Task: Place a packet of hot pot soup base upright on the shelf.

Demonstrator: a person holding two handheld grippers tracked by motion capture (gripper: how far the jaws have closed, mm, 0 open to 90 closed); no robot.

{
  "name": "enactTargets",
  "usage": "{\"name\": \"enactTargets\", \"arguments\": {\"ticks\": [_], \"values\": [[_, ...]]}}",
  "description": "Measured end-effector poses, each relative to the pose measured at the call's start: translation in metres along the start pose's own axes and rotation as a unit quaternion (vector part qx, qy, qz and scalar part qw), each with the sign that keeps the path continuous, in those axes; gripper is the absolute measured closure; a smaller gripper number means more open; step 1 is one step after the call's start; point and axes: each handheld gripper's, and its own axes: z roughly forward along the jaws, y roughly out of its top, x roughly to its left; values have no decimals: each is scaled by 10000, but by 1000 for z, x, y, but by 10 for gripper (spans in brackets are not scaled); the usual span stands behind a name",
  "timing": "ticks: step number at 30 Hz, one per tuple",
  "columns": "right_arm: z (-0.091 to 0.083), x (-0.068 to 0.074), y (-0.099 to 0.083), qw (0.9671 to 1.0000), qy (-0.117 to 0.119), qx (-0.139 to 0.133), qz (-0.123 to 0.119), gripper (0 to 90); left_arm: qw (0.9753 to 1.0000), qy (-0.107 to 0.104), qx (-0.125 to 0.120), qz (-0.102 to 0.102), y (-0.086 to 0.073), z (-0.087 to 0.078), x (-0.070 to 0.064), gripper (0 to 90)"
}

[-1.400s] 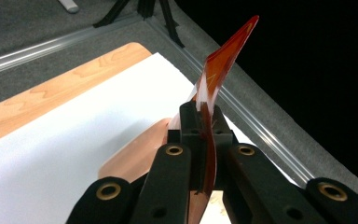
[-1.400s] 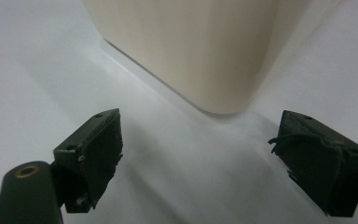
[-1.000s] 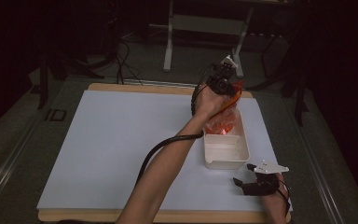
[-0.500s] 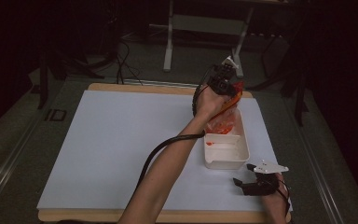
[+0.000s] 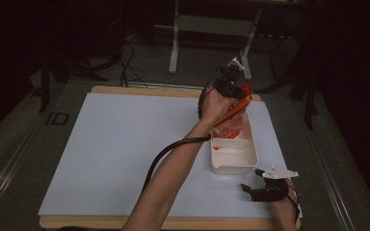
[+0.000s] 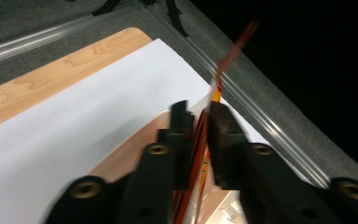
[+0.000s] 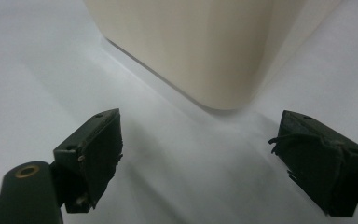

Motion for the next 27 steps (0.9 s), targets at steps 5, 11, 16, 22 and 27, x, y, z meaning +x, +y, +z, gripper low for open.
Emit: {"name": "enactTargets", "arguments": {"ticks": [5, 11, 16, 22, 27], "values": [[0, 0, 0, 10000, -1, 11, 5, 144, 9999, -61, 34, -99, -3, -6, 4, 585], [0, 0, 0, 10000, -12, 15, -7, 144, 9996, -246, 15, -112, -6, -16, 5, 550], [0, 1, 0, 10000, -13, 14, -6, 144, 9993, -323, -159, -26, -10, -27, 3, 544], [0, 1, 0, 10000, -13, 16, -9, 144, 9969, -403, -662, 166, -24, -54, 4, 526], [1, 1, 0, 10000, -20, 19, -18, 144, 9941, -511, -933, 211, -47, -66, 8, 524]]}}
